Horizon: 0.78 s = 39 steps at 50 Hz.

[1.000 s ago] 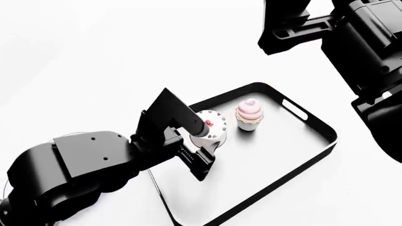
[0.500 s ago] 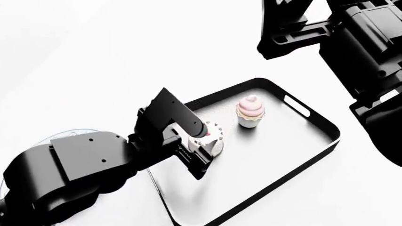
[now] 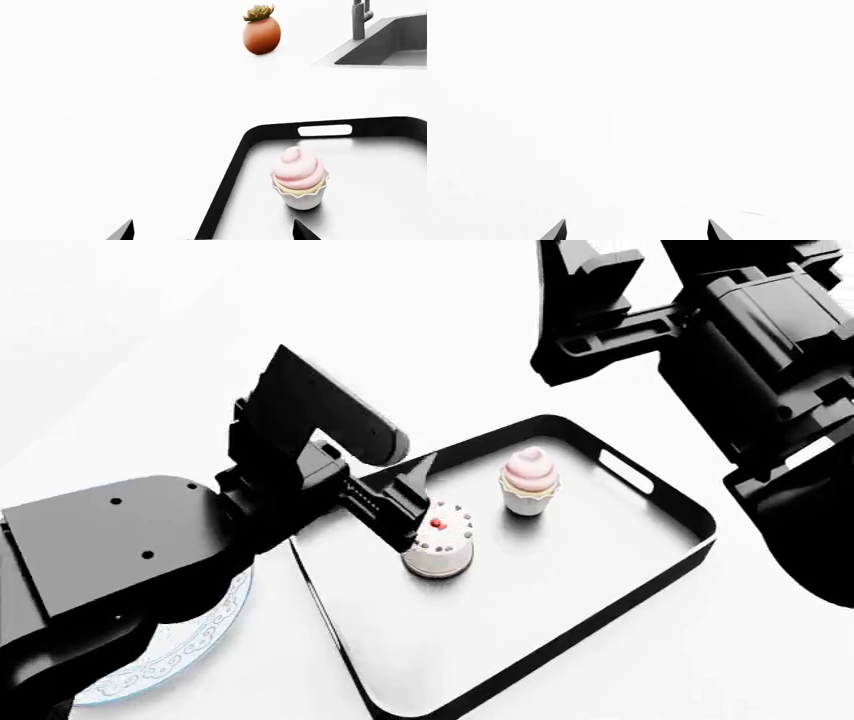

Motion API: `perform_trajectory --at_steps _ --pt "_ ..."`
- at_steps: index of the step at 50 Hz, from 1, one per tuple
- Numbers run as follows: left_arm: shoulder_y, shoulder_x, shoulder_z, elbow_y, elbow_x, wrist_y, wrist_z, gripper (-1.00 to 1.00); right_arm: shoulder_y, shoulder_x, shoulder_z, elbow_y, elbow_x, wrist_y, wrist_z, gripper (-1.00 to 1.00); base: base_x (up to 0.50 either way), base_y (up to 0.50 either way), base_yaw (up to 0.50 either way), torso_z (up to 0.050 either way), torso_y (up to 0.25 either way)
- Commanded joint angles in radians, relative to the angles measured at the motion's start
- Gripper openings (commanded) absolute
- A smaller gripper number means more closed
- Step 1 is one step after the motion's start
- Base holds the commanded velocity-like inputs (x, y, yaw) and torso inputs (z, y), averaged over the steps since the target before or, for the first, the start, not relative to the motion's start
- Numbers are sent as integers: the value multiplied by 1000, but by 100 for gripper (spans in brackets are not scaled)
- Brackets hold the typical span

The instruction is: Move the dessert items from the plate to the tray.

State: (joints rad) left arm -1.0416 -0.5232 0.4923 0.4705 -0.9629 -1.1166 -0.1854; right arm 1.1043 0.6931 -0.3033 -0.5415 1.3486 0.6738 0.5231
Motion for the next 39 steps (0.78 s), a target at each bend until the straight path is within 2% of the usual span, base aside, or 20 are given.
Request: perform_trajectory --at_steps 1,9,13,21,30,39 --pt "-58 -36 -89 117 -5 -10 -114 100 -16 -13 -22 -10 -8 3 2 100 0 0 0 0 0" --pt "-91 -48 -146 137 15 30 -145 100 0 -17 -39 -36 -18 15 8 100 0 0 0 0 0" --pt "-98 -42 -201 142 -34 14 -182 100 6 -19 -43 -39 -19 18 7 100 0 0 0 0 0" --pt "-138 -53 -221 151 -86 -42 -215 100 19 -17 -45 -59 -18 23 17 100 0 0 0 46 134" --pt "-222 -55 -299 188 -256 -135 -314 100 73 3 -24 -122 41 39 62 100 0 0 0 45 119" --pt "-284 -60 -339 196 -389 -197 -413 100 115 14 -9 -158 104 47 100 100 0 0 0 0 0"
